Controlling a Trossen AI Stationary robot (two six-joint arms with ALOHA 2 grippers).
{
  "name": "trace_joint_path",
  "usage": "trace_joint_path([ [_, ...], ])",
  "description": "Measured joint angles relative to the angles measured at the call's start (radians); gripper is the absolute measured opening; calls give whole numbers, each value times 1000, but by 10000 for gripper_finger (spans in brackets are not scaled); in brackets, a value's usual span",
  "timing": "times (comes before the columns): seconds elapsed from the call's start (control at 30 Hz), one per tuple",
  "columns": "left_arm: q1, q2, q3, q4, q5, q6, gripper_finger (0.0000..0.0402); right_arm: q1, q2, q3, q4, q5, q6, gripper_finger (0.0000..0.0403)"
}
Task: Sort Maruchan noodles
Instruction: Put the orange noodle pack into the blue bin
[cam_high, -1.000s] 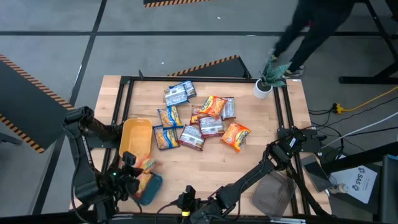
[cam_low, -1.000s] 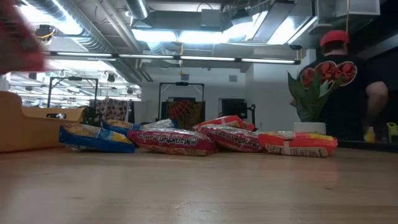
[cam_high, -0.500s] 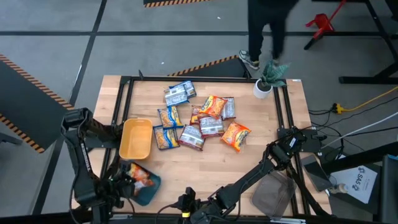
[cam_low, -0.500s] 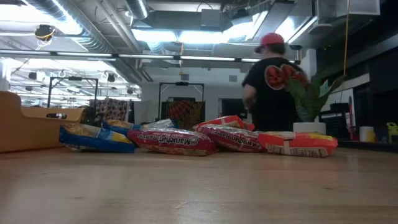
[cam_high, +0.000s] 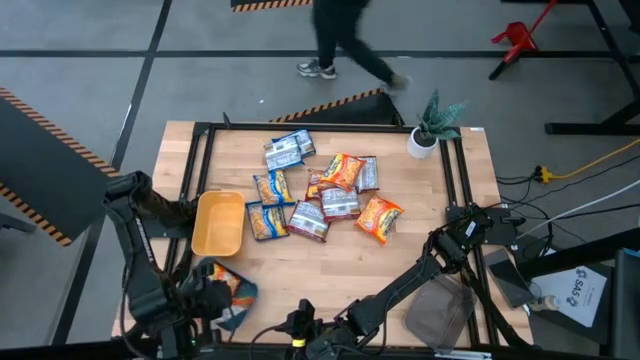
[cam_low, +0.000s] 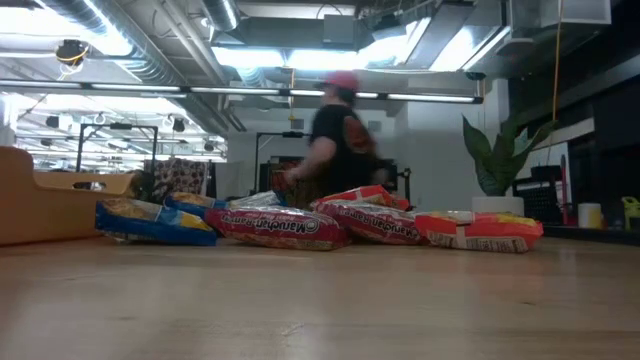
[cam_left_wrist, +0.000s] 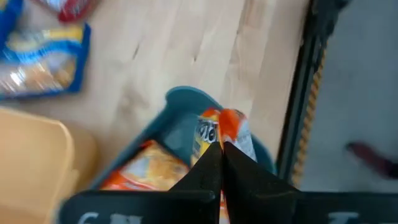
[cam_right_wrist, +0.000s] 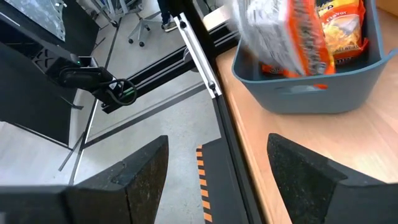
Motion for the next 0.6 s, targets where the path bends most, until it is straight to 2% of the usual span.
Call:
trace_joint_path([
  [0.4, 89, 0, -94, 67, 2, -368, 0, 0, 0, 0, 1, 0, 0, 259],
  [0.6, 117, 0, -95, 146, -6, -401, 0, 0, 0, 0, 0, 0, -4, 259],
])
